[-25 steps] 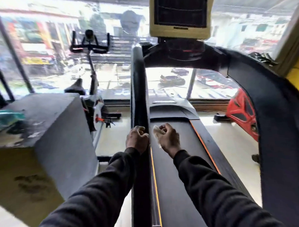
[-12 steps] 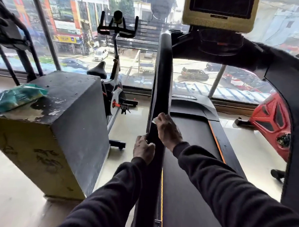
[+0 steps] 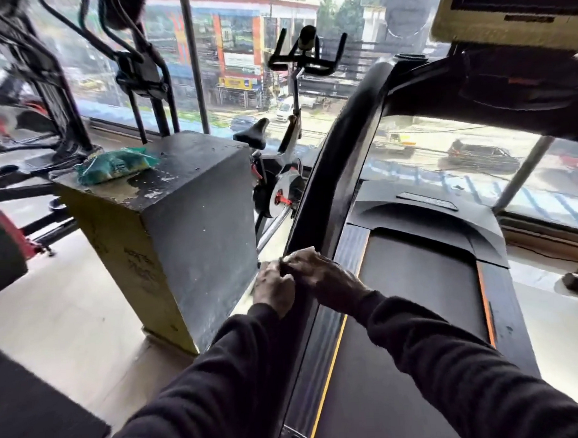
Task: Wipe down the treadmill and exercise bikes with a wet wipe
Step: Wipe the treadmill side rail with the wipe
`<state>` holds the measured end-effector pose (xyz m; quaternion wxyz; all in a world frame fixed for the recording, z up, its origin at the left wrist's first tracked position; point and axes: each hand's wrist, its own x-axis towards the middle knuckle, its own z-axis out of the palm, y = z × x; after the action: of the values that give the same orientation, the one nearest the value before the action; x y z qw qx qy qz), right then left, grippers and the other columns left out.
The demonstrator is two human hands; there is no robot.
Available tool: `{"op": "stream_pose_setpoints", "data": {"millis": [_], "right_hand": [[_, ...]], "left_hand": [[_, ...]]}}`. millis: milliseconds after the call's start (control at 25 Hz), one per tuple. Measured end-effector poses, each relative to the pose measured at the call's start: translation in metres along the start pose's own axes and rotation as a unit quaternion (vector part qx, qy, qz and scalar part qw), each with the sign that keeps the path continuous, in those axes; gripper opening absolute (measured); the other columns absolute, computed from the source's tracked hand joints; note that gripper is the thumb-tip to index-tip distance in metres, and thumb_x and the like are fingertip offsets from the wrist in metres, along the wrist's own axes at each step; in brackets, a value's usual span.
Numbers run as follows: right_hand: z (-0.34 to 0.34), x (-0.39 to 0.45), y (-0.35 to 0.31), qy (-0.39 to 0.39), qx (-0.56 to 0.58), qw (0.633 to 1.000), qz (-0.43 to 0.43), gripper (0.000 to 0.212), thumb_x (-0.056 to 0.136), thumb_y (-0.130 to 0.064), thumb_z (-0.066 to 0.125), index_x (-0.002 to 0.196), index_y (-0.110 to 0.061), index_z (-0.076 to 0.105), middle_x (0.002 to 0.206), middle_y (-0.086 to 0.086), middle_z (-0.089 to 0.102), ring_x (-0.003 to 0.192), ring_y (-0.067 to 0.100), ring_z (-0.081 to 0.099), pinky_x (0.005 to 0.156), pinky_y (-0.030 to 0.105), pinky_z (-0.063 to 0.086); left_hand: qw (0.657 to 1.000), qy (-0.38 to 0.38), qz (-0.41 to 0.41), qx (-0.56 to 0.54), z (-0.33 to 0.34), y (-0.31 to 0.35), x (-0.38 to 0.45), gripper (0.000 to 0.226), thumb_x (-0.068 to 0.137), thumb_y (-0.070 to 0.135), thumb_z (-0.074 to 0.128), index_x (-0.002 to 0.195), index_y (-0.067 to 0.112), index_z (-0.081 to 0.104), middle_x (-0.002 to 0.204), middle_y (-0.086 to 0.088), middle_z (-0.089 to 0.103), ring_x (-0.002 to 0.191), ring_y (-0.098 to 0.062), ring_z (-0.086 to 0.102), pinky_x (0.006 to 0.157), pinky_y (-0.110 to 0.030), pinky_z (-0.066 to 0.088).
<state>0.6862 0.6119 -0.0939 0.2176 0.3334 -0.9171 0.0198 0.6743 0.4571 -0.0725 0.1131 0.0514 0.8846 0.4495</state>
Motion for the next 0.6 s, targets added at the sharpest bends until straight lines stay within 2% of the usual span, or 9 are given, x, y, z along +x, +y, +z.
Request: {"op": "stream_pose_setpoints", "data": {"millis": [40, 120, 200, 240, 320, 400, 480, 560, 600], "right_hand": [[-0.006, -0.004, 0.01, 0.006, -0.007, 1.0, -0.015, 0.038, 0.105, -0.017, 0.034, 0.122, -0.002, 0.064, 0.13, 0.01, 0.06, 0.128, 0.027, 0.05, 0.112, 0.035, 0.037], [-0.017, 0.012, 0.035, 0.039, -0.017, 0.996, 0.079, 0.043, 0.105, -0.018, 0.029, 0.125, 0.0, 0.062, 0.134, 0.014, 0.058, 0.13, 0.029, 0.05, 0.114, 0.034, 0.033], [-0.019, 0.032, 0.034, 0.029, -0.066, 0.986, 0.147, 0.041, 0.096, -0.012, 0.037, 0.13, 0.002, 0.057, 0.139, 0.018, 0.053, 0.134, 0.032, 0.046, 0.117, 0.039, 0.027], [-0.009, 0.029, 0.024, -0.006, -0.078, 0.99, 0.117, 0.042, 0.094, -0.009, 0.04, 0.131, 0.002, 0.055, 0.14, 0.019, 0.052, 0.134, 0.033, 0.044, 0.117, 0.043, 0.027], [0.002, 0.002, 0.011, -0.04, -0.055, 0.998, -0.008, 0.041, 0.094, -0.007, 0.038, 0.129, 0.002, 0.057, 0.138, 0.018, 0.054, 0.133, 0.031, 0.046, 0.115, 0.044, 0.033], [-0.012, -0.009, 0.025, -0.036, -0.051, 0.996, -0.067, 0.042, 0.095, -0.007, 0.034, 0.126, -0.001, 0.062, 0.137, 0.015, 0.056, 0.132, 0.029, 0.049, 0.112, 0.043, 0.038], [-0.025, 0.009, 0.043, -0.025, -0.097, 0.995, 0.004, 0.044, 0.092, -0.006, 0.036, 0.127, -0.002, 0.061, 0.14, 0.016, 0.053, 0.133, 0.029, 0.047, 0.113, 0.045, 0.036], [-0.028, 0.029, 0.044, -0.019, -0.132, 0.985, 0.109, 0.046, 0.09, -0.011, 0.05, 0.135, -0.001, 0.053, 0.146, 0.018, 0.045, 0.139, 0.031, 0.038, 0.118, 0.044, 0.025], [-0.02, 0.028, 0.038, -0.027, -0.133, 0.984, 0.114, 0.051, 0.089, -0.014, 0.054, 0.138, 0.0, 0.05, 0.148, 0.019, 0.042, 0.141, 0.032, 0.034, 0.12, 0.045, 0.021]], "left_hand": [[1.0, 0.002, -0.007, -0.003, 0.002, 0.0, -0.003, 0.048, 0.09, 0.011, 0.052, 0.138, 0.011, 0.052, 0.139, -0.009, 0.048, 0.128, -0.028, 0.047, 0.109, -0.033, 0.034], [1.0, 0.004, -0.02, -0.013, 0.006, 0.001, -0.005, 0.055, 0.089, 0.013, 0.052, 0.143, 0.013, 0.047, 0.146, -0.008, 0.044, 0.133, -0.027, 0.044, 0.112, -0.035, 0.033], [0.999, 0.014, -0.028, -0.017, 0.01, 0.003, -0.005, 0.055, 0.09, 0.014, 0.051, 0.144, 0.013, 0.045, 0.147, -0.008, 0.041, 0.133, -0.027, 0.044, 0.112, -0.035, 0.033], [0.999, 0.024, -0.027, -0.019, 0.012, 0.004, -0.005, 0.053, 0.091, 0.013, 0.051, 0.143, 0.012, 0.046, 0.144, -0.009, 0.043, 0.13, -0.029, 0.046, 0.111, -0.035, 0.035], [0.998, 0.051, -0.023, -0.025, 0.014, 0.006, -0.004, 0.05, 0.091, 0.011, 0.05, 0.141, 0.009, 0.048, 0.139, -0.013, 0.046, 0.127, -0.031, 0.047, 0.108, -0.032, 0.035], [0.996, 0.075, -0.022, -0.04, 0.017, 0.008, -0.001, 0.048, 0.091, 0.01, 0.051, 0.139, 0.007, 0.051, 0.138, -0.015, 0.048, 0.128, -0.031, 0.047, 0.107, -0.031, 0.034], [0.993, 0.099, -0.023, -0.061, 0.021, 0.011, -0.001, 0.048, 0.09, 0.008, 0.051, 0.139, 0.005, 0.052, 0.138, -0.016, 0.049, 0.128, -0.03, 0.047, 0.108, -0.03, 0.033], [0.988, 0.13, -0.026, -0.084, 0.024, 0.017, -0.001, 0.048, 0.09, 0.007, 0.051, 0.138, 0.003, 0.052, 0.137, -0.017, 0.051, 0.127, -0.031, 0.048, 0.109, -0.031, 0.034], [0.984, 0.145, -0.024, -0.097, 0.024, 0.021, 0.0, 0.045, 0.09, 0.006, 0.051, 0.136, 0.002, 0.054, 0.134, -0.018, 0.053, 0.125, -0.032, 0.049, 0.107, -0.032, 0.035]]}}
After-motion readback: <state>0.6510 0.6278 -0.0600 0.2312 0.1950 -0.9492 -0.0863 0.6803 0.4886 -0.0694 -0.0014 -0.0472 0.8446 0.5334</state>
